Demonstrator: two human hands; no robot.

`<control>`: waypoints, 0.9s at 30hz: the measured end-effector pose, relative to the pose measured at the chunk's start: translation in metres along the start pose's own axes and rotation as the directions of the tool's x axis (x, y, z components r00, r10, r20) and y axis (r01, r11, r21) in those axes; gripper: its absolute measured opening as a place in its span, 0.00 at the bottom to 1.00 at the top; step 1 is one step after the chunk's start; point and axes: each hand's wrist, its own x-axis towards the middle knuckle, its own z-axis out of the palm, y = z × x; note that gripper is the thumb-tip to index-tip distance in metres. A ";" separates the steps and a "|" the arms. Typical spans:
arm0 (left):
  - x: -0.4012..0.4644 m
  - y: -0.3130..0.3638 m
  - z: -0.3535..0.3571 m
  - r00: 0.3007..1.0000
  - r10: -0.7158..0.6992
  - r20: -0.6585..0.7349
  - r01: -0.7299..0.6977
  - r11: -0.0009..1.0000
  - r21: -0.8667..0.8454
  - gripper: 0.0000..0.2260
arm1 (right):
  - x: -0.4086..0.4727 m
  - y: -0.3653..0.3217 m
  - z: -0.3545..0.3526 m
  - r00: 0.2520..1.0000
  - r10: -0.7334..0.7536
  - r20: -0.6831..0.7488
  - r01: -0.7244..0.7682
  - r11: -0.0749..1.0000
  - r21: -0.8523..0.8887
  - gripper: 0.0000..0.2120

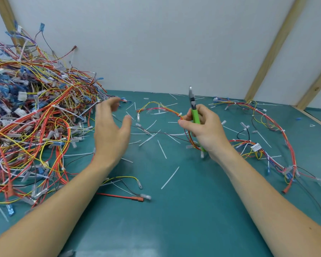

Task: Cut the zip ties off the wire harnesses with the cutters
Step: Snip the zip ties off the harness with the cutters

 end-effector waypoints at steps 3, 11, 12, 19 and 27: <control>-0.006 0.011 0.003 0.916 0.331 0.226 -0.365 0.922 0.127 0.16 | -0.008 0.001 0.012 0.988 -0.024 0.153 0.038 0.995 -0.090 0.14; -0.014 0.004 0.013 0.855 0.124 0.503 -0.172 0.984 0.049 0.08 | -0.016 0.001 0.017 0.971 -0.111 0.211 0.159 0.961 -0.228 0.14; -0.011 0.001 0.013 0.875 0.070 0.479 -0.099 0.994 0.035 0.09 | -0.017 0.000 0.016 0.965 -0.151 0.213 0.203 0.947 -0.248 0.14; 0.004 -0.018 0.000 0.979 -0.099 0.176 0.048 0.961 0.273 0.10 | -0.023 -0.005 0.014 0.852 -0.113 0.512 0.438 0.690 -0.576 0.12; 0.009 -0.022 -0.003 0.991 -0.122 0.049 0.119 0.992 0.048 0.12 | -0.033 0.000 0.029 0.771 0.010 0.637 0.518 0.572 -0.636 0.17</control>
